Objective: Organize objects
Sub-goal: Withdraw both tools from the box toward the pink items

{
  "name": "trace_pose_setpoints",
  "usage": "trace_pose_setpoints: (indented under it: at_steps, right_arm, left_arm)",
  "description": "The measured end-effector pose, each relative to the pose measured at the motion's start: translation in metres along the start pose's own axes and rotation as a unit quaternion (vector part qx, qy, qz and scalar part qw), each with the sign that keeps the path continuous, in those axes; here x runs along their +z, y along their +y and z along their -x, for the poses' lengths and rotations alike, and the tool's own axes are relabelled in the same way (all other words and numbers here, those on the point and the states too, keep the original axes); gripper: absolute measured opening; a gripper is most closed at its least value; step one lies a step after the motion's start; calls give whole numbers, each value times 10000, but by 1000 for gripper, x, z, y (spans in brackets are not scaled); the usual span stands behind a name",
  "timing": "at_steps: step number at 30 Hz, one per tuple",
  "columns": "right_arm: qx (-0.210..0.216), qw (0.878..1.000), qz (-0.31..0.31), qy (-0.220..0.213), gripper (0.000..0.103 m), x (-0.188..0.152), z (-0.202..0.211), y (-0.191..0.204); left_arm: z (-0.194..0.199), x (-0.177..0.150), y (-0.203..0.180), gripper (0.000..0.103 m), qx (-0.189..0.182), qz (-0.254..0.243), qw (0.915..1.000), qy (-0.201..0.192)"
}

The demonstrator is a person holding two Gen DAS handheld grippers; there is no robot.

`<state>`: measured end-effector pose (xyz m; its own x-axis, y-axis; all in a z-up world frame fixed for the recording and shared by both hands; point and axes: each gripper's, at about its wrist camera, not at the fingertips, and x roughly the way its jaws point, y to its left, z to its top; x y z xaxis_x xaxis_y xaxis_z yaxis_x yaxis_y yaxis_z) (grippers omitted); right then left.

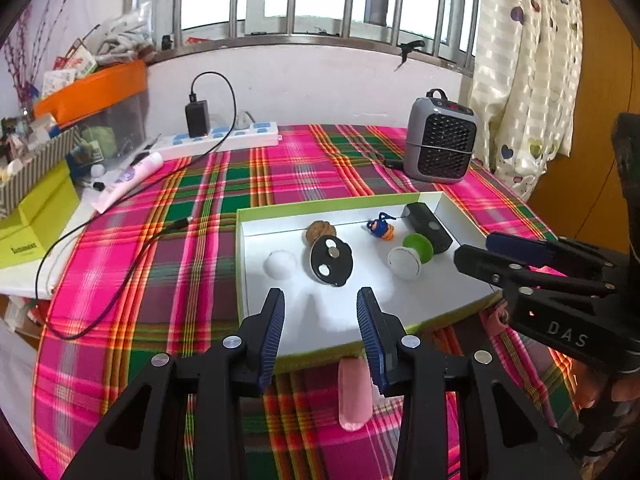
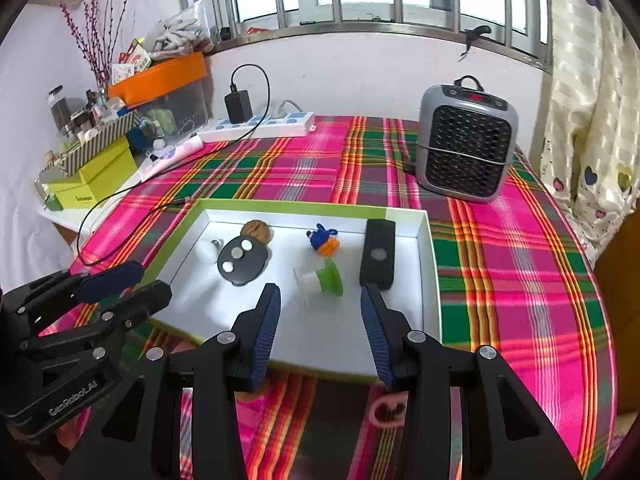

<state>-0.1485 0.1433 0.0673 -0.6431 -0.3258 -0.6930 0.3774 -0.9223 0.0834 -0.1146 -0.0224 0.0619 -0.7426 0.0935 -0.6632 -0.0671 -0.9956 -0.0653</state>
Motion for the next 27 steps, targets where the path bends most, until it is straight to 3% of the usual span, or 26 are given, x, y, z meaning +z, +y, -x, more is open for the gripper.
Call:
trace_pose_setpoints:
  at_steps: [12,27]
  right_arm:
    - [-283,9993,31,-250,43,-25,28,5]
    - [-457,9988,-45,-171,43,-60,38,-1]
  left_arm:
    - [24,-18,-2,37,108,-16,9998,-170]
    - [28,-49,-5,37,200,-54,9998,-82]
